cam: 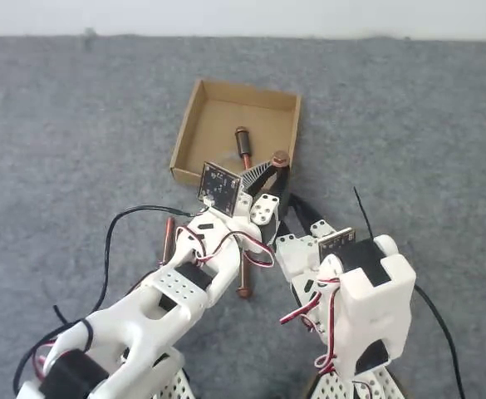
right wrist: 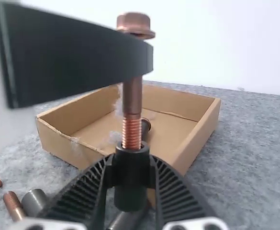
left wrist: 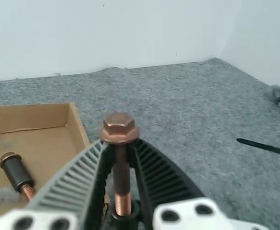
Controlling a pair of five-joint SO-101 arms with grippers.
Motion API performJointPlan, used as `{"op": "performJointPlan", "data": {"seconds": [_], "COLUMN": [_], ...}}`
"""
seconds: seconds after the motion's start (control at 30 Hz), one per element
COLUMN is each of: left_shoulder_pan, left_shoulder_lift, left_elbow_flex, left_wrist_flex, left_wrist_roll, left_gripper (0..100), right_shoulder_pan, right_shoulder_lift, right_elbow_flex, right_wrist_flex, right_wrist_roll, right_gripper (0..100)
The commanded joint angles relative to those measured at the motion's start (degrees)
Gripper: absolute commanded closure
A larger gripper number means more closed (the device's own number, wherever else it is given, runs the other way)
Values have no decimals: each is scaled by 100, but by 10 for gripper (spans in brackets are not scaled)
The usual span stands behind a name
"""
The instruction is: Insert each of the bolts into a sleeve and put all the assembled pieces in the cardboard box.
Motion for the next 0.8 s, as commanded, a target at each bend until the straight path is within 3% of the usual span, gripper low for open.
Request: {"op": "performJointPlan", "data": {"seconds": [0.0,0.17,0.6,0.77], "left_shoulder_pan": [35,79,62,35], "left_shoulder_lift": [-53,-53,-18,-26], "left_elbow_flex": [-224,-418,-259,-224], "left_wrist_flex": [607,1301,1371,1389], "left_wrist_roll": [-53,-70,-97,-97], "left_gripper": [990,990,984,852], "right_shoulder_pan": [198,207,224,224], "right_shoulder_lift": [-338,-382,-382,-382], "right_elbow_flex": [-88,-79,-97,-97], "right_wrist_flex": [-154,-154,-154,-154], "right_wrist_roll": [44,44,44,44], "right_gripper": [992,992,992,992]}}
